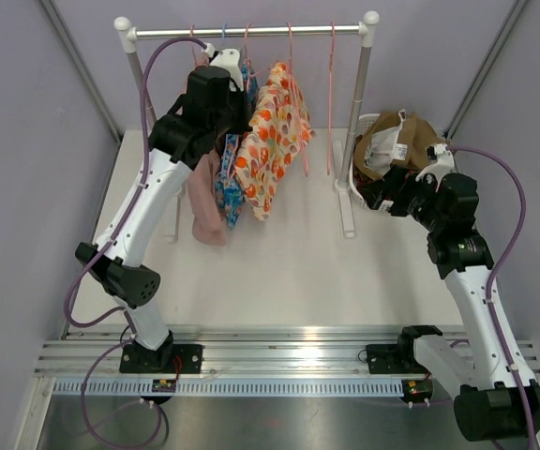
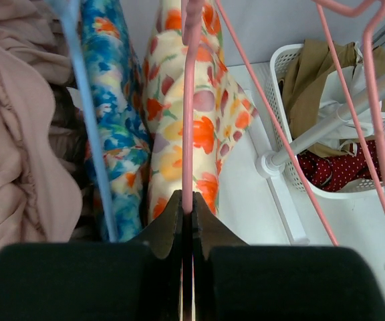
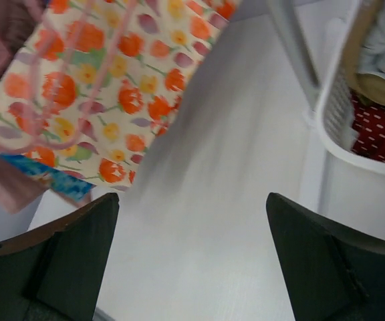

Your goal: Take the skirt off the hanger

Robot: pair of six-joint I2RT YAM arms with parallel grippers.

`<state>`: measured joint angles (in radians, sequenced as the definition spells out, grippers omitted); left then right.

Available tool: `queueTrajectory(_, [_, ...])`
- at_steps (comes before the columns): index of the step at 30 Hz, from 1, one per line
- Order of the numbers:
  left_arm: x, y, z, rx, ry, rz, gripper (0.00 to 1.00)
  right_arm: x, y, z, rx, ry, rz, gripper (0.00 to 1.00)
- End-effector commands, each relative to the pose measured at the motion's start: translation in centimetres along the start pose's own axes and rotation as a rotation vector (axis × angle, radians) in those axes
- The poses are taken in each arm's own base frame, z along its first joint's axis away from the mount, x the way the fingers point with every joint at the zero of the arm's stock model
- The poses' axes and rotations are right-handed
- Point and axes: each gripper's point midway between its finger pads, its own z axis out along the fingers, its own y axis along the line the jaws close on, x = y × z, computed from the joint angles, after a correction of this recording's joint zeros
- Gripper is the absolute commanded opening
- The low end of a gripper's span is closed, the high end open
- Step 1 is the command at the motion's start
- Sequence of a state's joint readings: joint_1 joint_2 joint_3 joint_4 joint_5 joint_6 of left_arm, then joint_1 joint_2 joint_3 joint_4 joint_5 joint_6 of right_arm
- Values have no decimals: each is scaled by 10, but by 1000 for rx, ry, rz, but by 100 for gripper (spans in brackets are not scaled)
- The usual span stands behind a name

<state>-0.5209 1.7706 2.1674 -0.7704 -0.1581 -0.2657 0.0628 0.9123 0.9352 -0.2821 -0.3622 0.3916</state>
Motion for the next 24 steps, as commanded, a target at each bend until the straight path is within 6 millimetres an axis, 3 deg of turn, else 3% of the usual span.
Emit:
queueTrajectory(1, [-72,-8,-78,51,-208,-18,0,-29,87,-18,-357,-48,-82,100])
queueTrajectory(2, [-76,-8,-85,51,-218,-18,0,-40,101,-21,-377,-66,-118,99])
queueTrajectory(3, [-77,-8,-93,53,-219,-15,0,-24,130,-21,-443,-19,-157,99])
queueTrajectory(4, [-86,-10,-104,57,-244,-20,0,-29,128,-14,-358,-66,-227,99])
queueTrajectory(9, [-95,-11,-133,71,-282,-22,0,-17,172,-5,-318,-47,-315,99])
queueTrajectory(13, [-99,-13,-150,96,-300,-45,0,6,206,10,-337,-30,-325,100])
queueTrajectory(14, [-99,-15,-153,109,-303,-49,0,10,225,7,-378,-30,-327,99])
queueTrajectory(15, [-100,-16,-159,120,-308,-62,0,20,228,19,-352,-14,-339,99])
queueTrajectory(16, [-101,-18,-162,135,-311,-67,0,16,239,21,-359,-36,-349,99])
queueTrajectory(17, [-101,-19,-165,143,-313,-73,0,25,253,20,-375,-27,-361,99])
queueTrajectory(18, [-100,-20,-166,149,-308,-82,0,35,256,33,-357,-10,-377,99])
queueTrajectory(21, [-97,-20,-173,163,-312,-90,0,33,270,47,-334,-39,-374,99])
queueTrajectory(24, [-93,-17,-176,156,-312,-84,0,29,288,46,-369,-62,-357,99])
